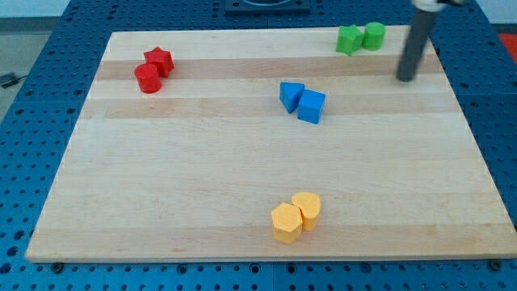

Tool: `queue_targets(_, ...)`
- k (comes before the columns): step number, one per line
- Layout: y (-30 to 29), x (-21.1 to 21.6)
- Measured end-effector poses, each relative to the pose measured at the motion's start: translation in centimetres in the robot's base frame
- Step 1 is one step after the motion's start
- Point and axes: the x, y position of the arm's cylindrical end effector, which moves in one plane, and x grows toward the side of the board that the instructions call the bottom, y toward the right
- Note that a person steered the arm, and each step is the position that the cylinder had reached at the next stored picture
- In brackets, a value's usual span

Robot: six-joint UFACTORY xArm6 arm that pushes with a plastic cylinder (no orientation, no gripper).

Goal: Push the yellow blocks slightly up

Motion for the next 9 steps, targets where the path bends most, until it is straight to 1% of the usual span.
queue_targets(1,-1.7,4.6)
queue_targets(2,-9.4,8.6)
queue_targets(3,-20.3,12.2)
queue_targets(4,-32.3,15.7)
queue_targets(5,-38.7,20.8)
queue_targets(6,-39.2,27.3)
queue_targets(7,-38.7,27.3)
queue_targets(9,-31.2,27.3)
